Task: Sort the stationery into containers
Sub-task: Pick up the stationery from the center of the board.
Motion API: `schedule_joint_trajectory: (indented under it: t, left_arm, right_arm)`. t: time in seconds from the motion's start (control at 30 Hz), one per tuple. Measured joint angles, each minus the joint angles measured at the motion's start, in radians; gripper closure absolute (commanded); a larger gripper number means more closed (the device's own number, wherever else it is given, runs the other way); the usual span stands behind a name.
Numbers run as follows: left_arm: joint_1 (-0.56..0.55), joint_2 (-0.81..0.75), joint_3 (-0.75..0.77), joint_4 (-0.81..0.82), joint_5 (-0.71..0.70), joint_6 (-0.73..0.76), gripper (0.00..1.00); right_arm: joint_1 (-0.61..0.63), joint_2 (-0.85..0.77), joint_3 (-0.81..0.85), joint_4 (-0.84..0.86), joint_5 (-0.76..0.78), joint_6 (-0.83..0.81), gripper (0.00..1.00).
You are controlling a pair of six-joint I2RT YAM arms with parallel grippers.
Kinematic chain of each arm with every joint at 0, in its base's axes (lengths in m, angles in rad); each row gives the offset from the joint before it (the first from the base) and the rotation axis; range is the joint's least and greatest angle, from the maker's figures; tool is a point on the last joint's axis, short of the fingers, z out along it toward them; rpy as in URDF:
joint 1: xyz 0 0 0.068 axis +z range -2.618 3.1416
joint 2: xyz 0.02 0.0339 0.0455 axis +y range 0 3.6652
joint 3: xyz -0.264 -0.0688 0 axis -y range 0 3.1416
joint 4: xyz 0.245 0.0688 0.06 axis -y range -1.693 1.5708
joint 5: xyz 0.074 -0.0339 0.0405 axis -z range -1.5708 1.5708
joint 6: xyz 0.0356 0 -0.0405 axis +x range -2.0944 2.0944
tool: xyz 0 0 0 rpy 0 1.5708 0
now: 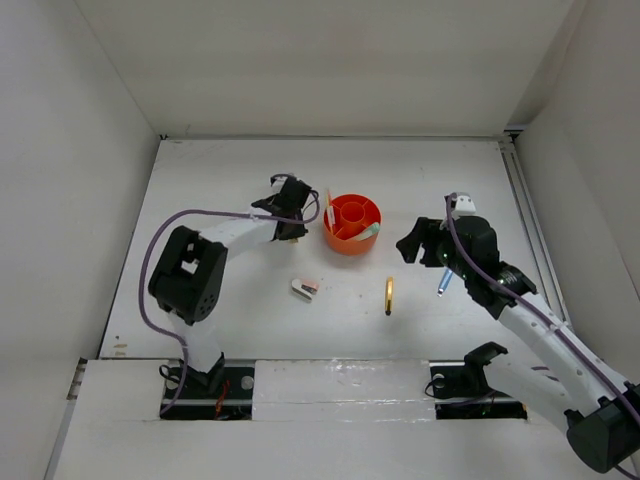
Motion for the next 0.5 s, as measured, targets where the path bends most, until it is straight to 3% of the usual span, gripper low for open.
schedule_joint_trajectory:
  t: [0.27, 0.5]
  left_arm:
    - [0.005, -0.365, -0.048, 0.024, -0.029, -0.074, 1.0]
    - [-0.012, -0.558, -0.074, 0.063, 0.021, -0.236, 1.0]
  right_arm:
    - [0.024, -0.008, -0.023, 0.14, -0.155, -0.02, 0.28]
    - [0.21, 0.138, 0.009, 0.282, -0.172, -0.089, 0.32]
